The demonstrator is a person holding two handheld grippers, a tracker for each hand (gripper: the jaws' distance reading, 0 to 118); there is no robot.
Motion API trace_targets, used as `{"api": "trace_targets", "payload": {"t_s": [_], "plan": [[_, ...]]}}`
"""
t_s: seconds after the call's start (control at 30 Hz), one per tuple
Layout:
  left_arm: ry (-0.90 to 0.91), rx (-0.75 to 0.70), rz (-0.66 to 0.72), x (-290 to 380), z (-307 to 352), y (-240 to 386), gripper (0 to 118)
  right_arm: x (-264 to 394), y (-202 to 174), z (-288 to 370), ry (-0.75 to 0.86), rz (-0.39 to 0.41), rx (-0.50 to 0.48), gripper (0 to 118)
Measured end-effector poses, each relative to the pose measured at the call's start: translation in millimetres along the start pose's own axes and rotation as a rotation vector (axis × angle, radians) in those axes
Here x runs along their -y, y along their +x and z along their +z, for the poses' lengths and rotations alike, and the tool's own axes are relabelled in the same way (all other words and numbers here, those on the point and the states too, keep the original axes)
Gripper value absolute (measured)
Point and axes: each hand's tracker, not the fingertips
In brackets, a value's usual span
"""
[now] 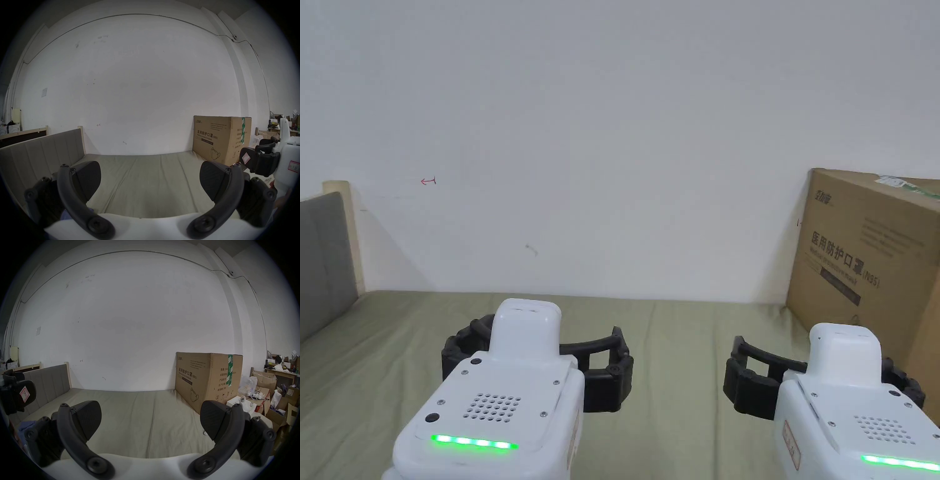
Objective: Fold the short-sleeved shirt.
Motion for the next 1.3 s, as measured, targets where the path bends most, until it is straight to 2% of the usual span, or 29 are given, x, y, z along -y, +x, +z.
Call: {"api": "trace_targets", "payload": {"t_s": [0.27, 0.87, 1.17, 1.3], "plan": [[-0.01, -0.005, -0.002, 1.5, -1.2, 0.0, 118, 0.7, -0.9, -0.5, -0.011, -0.015, -0.006, 118], [-0.026, -0.004, 0.016, 5.9, -2.0, -3.3, 118, 4.8, -6.4, 0.4, -0.005, 0.031, -0.016, 118], [-0.024, -0.008, 0.015, 6.1, -1.4, -2.9, 118, 4.0, -1.3, 3.6, 0.01, -0.028, -0.036, 118], [-0.027, -0.006, 0.022, 5.9, -1.2, -3.6, 118, 3.1, -0.3, 3.5, 0.008, -0.03, -0.031, 118]]}}
